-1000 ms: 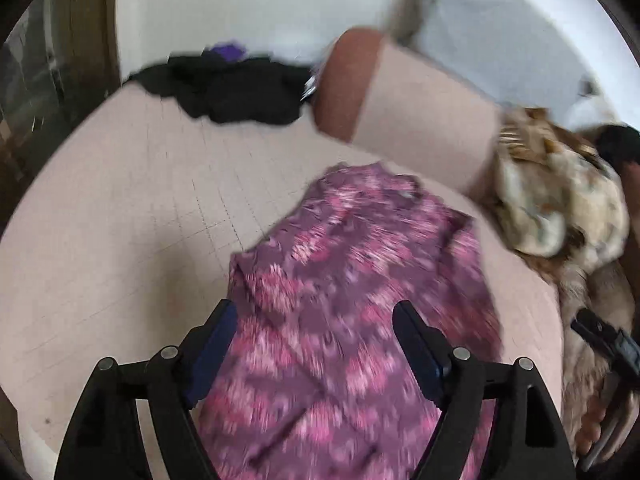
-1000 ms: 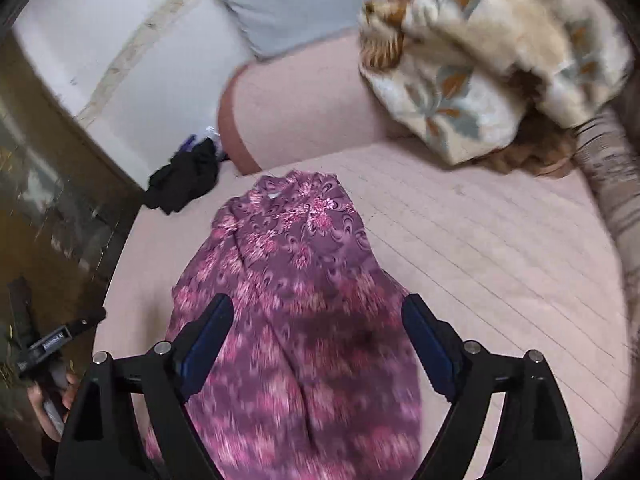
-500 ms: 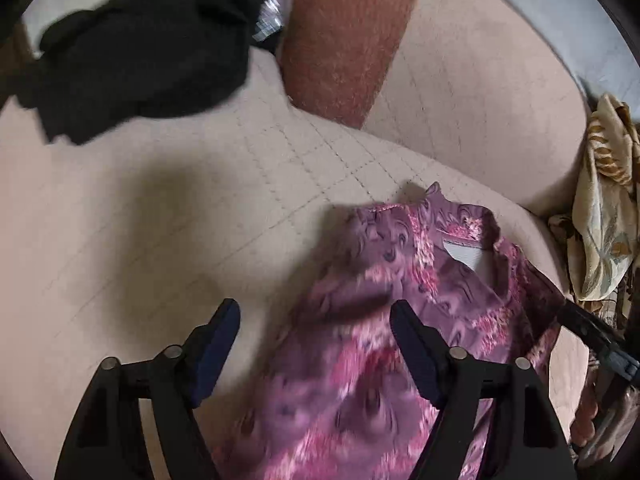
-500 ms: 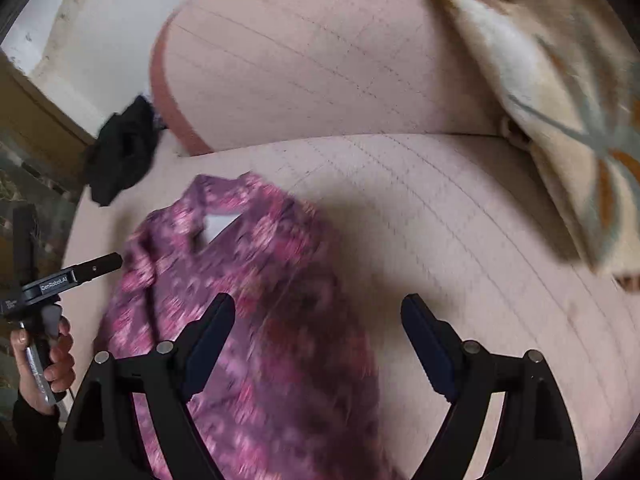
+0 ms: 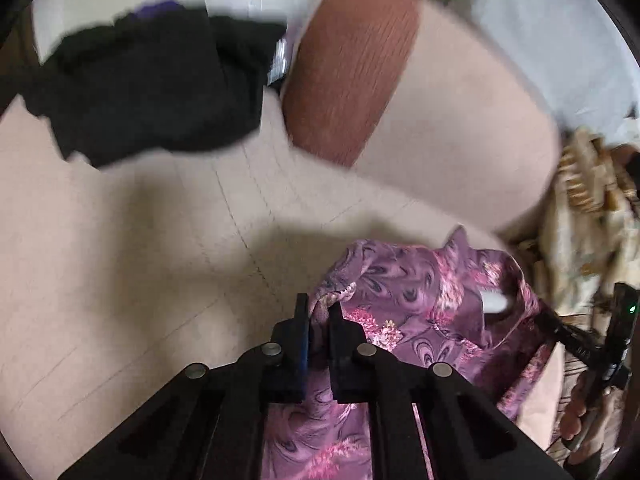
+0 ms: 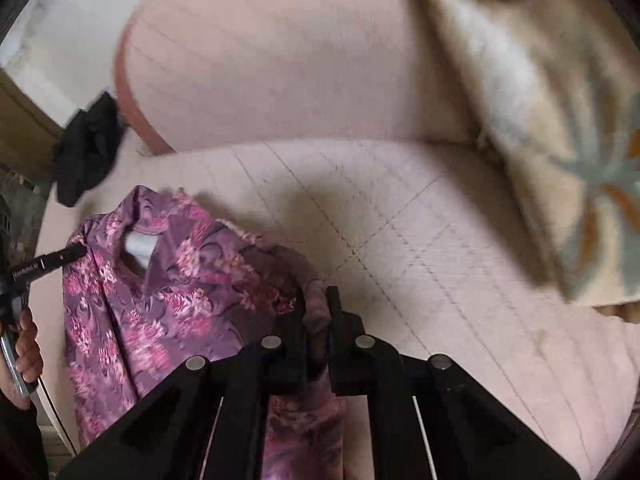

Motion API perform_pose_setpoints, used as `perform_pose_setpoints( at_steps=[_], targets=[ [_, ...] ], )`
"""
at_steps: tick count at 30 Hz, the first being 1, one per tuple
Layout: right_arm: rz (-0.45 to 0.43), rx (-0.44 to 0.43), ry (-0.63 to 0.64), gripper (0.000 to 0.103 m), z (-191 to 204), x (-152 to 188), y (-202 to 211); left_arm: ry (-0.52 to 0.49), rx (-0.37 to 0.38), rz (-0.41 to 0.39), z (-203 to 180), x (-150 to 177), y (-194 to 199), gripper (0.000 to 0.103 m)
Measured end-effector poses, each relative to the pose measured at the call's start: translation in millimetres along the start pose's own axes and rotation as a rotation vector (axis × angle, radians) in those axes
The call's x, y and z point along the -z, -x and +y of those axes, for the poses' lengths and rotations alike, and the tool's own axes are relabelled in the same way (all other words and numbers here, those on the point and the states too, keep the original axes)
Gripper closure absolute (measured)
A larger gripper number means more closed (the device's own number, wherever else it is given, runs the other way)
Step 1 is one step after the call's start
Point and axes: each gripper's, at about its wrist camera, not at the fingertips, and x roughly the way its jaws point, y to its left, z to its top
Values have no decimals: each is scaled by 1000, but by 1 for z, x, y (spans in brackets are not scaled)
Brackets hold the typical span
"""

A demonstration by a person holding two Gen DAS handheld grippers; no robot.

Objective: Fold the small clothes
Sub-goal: 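Grasp the shirt hem with the right tool and fold it toward the collar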

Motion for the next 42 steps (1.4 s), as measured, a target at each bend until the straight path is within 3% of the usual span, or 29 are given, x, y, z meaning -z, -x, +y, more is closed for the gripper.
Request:
perform_pose_setpoints(
  at_steps=[5,10,13,16,21,22,23,24,25,26,27,28,29,35,39,42],
  targets=[
    [-140,-61,90,97,19,45,98,-61,83,-126,-17,61,124,97],
    [-229,-118,116,96,41,157,197,-83,137,-178,-24,172,210,97],
    [-238,-161,48,96,47,229,222,-49,126,-144,-17,237,219,96],
    [-191,-148,-41,96,51,295,214,-18,52,-74,-5,298,200,96],
    [-46,-48,-141,94,49,368,145,59,-57,124,18,359,133,89],
    [27,-13,-160,93,46,373,126,69,-67,147,19,368,130,88],
    [85,6,-173,93,43,376,116,64,-69,147,17,373,133,86],
    [94,4,-186,92,39,374,114,55,-62,119,15,377,143,78],
    [82,-17,-213,85,35,375,122,47,-49,88,13,379,155,58],
    [42,-57,-235,80,30,379,136,45,-28,56,13,383,170,45],
    [15,-79,-245,56,28,382,146,57,-14,25,16,388,182,27],
    [-22,-96,-269,28,23,389,160,88,3,-13,20,395,198,24],
    [-62,-110,-296,24,17,396,172,104,15,-22,22,397,204,24],
    [-128,-302,-399,24,4,416,191,311,133,13,42,397,205,24],
    [6,-320,-497,24,15,420,158,443,210,109,42,382,170,24],
    [74,-409,-562,25,20,430,137,534,223,123,47,378,162,24]
  ],
)
